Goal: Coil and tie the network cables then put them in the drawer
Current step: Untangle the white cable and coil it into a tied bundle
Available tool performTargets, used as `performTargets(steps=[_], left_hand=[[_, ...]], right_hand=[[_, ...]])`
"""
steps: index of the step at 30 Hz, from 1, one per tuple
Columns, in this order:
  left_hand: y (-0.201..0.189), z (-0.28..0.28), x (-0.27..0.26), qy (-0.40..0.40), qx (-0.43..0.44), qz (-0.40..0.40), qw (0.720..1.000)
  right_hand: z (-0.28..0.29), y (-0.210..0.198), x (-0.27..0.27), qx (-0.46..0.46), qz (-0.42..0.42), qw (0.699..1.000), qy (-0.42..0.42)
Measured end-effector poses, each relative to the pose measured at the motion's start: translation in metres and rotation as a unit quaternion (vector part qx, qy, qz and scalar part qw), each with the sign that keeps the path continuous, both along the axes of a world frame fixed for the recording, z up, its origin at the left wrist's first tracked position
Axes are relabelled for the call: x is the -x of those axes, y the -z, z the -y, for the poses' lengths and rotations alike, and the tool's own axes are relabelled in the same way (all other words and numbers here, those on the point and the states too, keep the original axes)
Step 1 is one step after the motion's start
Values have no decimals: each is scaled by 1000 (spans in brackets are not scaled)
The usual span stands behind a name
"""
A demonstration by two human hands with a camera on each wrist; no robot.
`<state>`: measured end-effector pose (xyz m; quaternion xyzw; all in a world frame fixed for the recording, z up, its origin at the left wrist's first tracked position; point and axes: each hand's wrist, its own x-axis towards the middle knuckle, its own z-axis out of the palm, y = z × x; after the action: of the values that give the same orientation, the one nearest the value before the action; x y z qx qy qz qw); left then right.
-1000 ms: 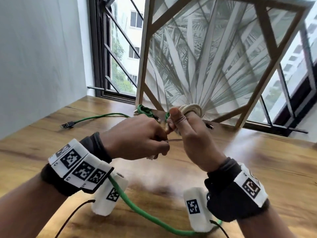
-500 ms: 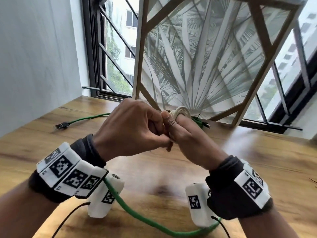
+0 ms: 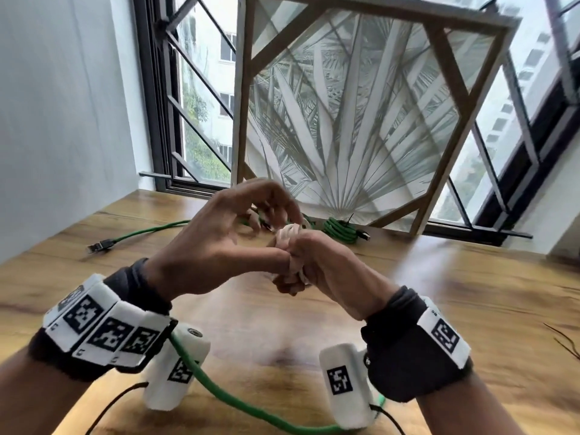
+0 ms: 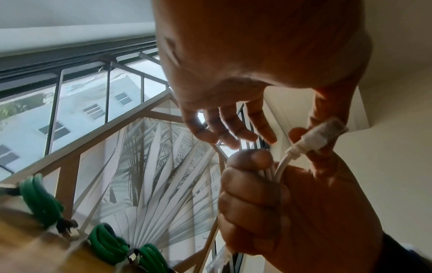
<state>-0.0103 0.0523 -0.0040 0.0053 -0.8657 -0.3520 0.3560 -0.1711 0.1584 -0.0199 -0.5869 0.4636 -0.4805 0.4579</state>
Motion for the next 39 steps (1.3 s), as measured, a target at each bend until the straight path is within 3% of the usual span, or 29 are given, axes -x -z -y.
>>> performTargets(steps=[5,8,16,26,39], left_hand=[[-1,1,1,99,-156,43,982],[0,2,2,90,-156,89,980],[-1,-4,6,79,-194,51,977],[-4,-4,3,76,-211,102,969],[-4,3,-1,148,-283,100,942]], right_hand=[[-7,-6,-1,-5,73,995,-65],[-8,-8,-1,-3,133,986,-106],[2,-8,-3,13,284,940,-187],[7,3,-10,75,202,975,-58],[-1,-7,-20,94,184,977,57]])
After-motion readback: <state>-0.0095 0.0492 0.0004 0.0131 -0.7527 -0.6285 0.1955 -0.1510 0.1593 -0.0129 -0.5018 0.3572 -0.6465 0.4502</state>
